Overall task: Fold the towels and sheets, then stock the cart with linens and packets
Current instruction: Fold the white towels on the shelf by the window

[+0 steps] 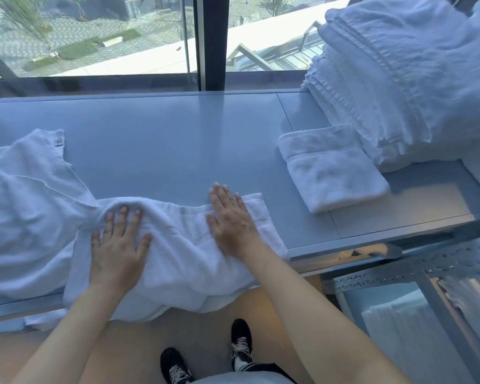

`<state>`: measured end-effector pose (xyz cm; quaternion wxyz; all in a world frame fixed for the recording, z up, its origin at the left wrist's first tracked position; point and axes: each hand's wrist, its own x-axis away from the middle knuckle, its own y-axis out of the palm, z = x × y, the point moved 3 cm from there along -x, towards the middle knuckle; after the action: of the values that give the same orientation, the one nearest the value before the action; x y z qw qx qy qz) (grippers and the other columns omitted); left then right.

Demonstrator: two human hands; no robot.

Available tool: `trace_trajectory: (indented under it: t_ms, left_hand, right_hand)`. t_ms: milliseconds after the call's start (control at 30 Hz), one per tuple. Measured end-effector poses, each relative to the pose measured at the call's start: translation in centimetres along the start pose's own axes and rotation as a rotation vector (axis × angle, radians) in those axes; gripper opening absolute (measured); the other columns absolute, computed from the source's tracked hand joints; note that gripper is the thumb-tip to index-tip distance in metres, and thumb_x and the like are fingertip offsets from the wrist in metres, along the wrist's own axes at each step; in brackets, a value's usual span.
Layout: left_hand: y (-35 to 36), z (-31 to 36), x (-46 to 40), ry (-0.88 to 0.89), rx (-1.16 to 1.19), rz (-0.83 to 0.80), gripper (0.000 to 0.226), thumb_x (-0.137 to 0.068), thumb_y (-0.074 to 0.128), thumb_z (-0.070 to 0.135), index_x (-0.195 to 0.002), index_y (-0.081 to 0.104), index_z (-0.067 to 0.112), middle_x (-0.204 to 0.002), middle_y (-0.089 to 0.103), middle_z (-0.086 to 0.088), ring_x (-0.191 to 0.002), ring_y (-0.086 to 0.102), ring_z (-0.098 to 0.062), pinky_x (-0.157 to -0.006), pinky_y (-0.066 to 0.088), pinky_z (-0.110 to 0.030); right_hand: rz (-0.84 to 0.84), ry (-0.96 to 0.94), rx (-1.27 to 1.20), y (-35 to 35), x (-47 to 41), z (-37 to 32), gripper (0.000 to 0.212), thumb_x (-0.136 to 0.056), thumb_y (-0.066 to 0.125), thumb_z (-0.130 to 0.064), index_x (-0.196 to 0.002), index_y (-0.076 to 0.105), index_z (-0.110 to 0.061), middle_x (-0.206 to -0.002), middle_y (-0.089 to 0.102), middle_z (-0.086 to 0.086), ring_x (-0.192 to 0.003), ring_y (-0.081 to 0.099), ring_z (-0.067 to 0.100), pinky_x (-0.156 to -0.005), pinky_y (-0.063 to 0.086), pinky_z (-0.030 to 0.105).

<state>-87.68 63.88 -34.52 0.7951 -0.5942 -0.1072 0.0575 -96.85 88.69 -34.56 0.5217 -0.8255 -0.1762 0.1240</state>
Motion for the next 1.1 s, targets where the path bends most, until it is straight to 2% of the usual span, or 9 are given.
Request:
trace_trajectory:
  t_ms: [133,200,267,367,667,733,833,967,1100]
  left_hand:
    - [0.4,-1.4,2.0,0.024,-0.015,0.017,0.074,-0.098,0.015,0.059,-0.164,0.017,0.026,-0.172,0.009,0.000,-0.159,0.007,-0.026,-0.124,0.013,-0.057]
    - [0.7,-1.6,2.9,0.023,-0.009,0.025,0.074,-0.098,0.015,0.060,-0.164,0.021,0.026,-0.172,0.013,0.000,-0.158,0.011,-0.027,-0.123,0.016,-0.058]
    - [1.0,-1.1,3.5,0.037,-0.005,0.018,0.074,-0.097,0.017,0.060,-0.163,0.022,0.027,-0.172,0.013,0.001,-0.158,0.011,-0.027,-0.122,0.017,-0.058]
    - [1.4,-0.2,3.1,0.046,0.002,0.012,0.073,-0.098,0.016,0.060,-0.164,0.019,0.029,-0.172,0.008,0.003,-0.159,0.004,-0.024,-0.124,0.013,-0.056]
    - [0.5,2.5,-6.6,-0.001,-0.037,0.016,0.065,-0.106,0.033,0.050,-0.164,0.016,0.027,-0.173,0.005,0.000,-0.159,0.001,-0.025,-0.127,0.002,-0.053]
    - [0.4,2.7,-7.6,-0.019,-0.029,0.013,0.065,-0.106,0.032,0.052,-0.164,0.015,0.028,-0.173,0.004,0.001,-0.159,-0.001,-0.024,-0.127,0.000,-0.052]
    - [0.8,2.4,-7.9,-0.024,-0.029,0.031,0.065,-0.105,0.031,0.053,-0.164,0.016,0.029,-0.173,0.005,0.001,-0.159,0.000,-0.024,-0.127,0.000,-0.052]
    - [1.1,1.8,-7.4,0.001,-0.037,0.050,0.066,-0.104,0.030,0.053,-0.164,0.017,0.029,-0.173,0.007,0.001,-0.159,0.002,-0.024,-0.127,0.004,-0.052]
    - [0.1,2.2,-6.3,0.039,-0.040,0.051,0.064,-0.105,0.035,0.047,-0.163,0.021,0.023,-0.172,0.010,-0.004,-0.159,0.005,-0.028,-0.124,0.011,-0.058]
  right_hand:
    - [-0.013,-0.083,-0.078,0.3,3.8,0.0,0.064,-0.100,0.040,-0.019,-0.162,0.027,-0.018,-0.172,0.014,0.001,-0.159,0.004,0.016,-0.129,-0.002,0.039]
    - [0.012,-0.004,0.014,-0.4,5.3,2.6,0.061,-0.102,0.038,-0.025,-0.162,0.028,-0.020,-0.172,0.014,0.000,-0.159,0.005,0.018,-0.128,0.003,0.046]
    - [0.000,0.084,0.056,-1.2,5.6,4.9,0.058,-0.106,0.034,-0.033,-0.163,0.025,-0.023,-0.172,0.010,-0.005,-0.159,0.002,0.016,-0.128,0.004,0.046]
    - [-0.038,0.073,0.104,-1.8,3.3,6.0,0.057,-0.109,0.029,-0.038,-0.164,0.019,-0.030,-0.172,0.004,-0.009,-0.159,-0.004,0.012,-0.128,0.001,0.044]
    - [-0.001,0.100,0.211,-5.7,-7.2,7.4,0.051,-0.110,0.034,-0.028,-0.159,0.033,-0.017,-0.170,0.021,0.004,-0.158,0.014,0.020,-0.127,0.009,0.047]
    - [0.040,0.135,0.237,-6.2,-7.5,6.4,0.051,-0.109,0.035,-0.027,-0.158,0.033,-0.014,-0.170,0.021,0.005,-0.157,0.016,0.022,-0.126,0.011,0.049]
    - [0.075,0.106,0.080,-5.3,-3.8,3.7,0.053,-0.107,0.042,-0.030,-0.157,0.037,-0.015,-0.170,0.022,0.005,-0.157,0.016,0.024,-0.125,0.013,0.051]
    - [-0.027,0.007,0.082,-2.6,5.3,3.1,0.063,-0.104,0.035,-0.052,-0.162,0.023,-0.032,-0.173,0.004,-0.008,-0.159,-0.005,0.017,-0.126,-0.003,0.049]
    - [-0.118,0.072,0.206,-1.6,7.8,5.3,0.069,-0.104,0.031,-0.059,-0.164,0.002,-0.038,-0.171,-0.015,-0.013,-0.156,-0.021,0.014,-0.127,-0.006,0.052]
